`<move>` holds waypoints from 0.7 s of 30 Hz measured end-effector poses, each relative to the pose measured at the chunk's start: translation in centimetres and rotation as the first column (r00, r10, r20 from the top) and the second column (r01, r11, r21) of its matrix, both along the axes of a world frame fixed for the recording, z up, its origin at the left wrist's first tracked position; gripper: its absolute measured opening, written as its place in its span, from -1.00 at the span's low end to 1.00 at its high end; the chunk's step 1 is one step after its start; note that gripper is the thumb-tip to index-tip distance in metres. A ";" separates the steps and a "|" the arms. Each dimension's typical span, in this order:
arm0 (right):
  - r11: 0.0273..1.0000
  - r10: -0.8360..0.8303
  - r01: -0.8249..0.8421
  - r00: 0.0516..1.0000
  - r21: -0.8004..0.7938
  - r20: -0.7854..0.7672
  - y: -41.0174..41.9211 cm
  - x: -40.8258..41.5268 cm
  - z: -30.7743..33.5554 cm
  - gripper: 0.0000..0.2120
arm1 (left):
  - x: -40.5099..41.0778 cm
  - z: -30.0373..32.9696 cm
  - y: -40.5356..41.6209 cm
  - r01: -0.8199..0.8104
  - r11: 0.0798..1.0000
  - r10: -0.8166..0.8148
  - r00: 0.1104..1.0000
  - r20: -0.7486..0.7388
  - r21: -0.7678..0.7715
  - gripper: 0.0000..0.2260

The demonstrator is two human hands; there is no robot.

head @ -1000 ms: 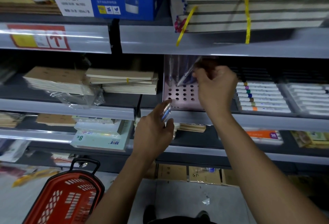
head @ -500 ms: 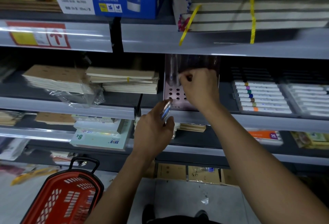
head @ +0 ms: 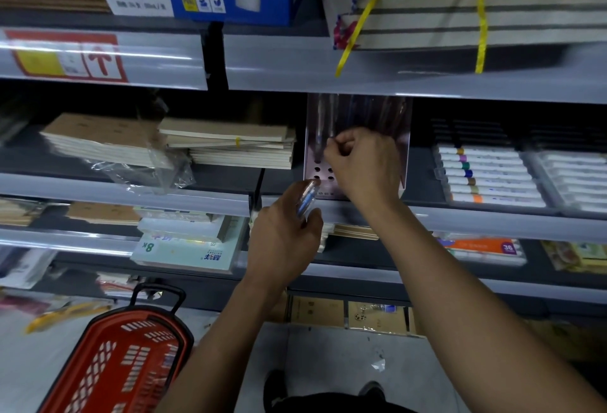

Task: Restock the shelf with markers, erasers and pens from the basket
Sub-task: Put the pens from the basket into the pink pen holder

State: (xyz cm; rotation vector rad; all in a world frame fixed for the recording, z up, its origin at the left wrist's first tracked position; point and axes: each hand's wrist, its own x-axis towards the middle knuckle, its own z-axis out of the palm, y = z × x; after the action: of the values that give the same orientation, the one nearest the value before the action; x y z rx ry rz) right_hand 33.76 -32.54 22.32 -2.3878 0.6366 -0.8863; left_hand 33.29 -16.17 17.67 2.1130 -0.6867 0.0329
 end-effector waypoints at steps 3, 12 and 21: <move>0.999 -0.042 0.040 0.998 -0.031 -0.055 -0.1 0.2 -0.1 -0.80 | 0.1 0.0 0.0 -0.008 1.000 0.008 1.000 0.005 -0.015 -0.64; 0.994 -0.072 0.062 0.992 -0.094 -0.108 -0.3 0.9 -1.0 -0.80 | 0.3 0.0 -0.4 -0.036 0.999 0.036 0.999 -0.008 -0.023 -0.67; 0.997 -0.001 0.002 1.000 -0.073 0.003 -0.3 -1.1 -0.9 -0.86 | -0.3 1.8 -0.3 0.005 0.894 -0.195 0.905 -0.379 -0.449 -0.72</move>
State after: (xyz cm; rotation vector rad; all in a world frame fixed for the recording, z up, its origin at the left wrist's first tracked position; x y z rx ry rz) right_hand 32.68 -32.80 21.40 -2.4511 0.6149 -0.9281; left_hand 32.96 -16.47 19.43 1.5717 -0.4747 -0.2902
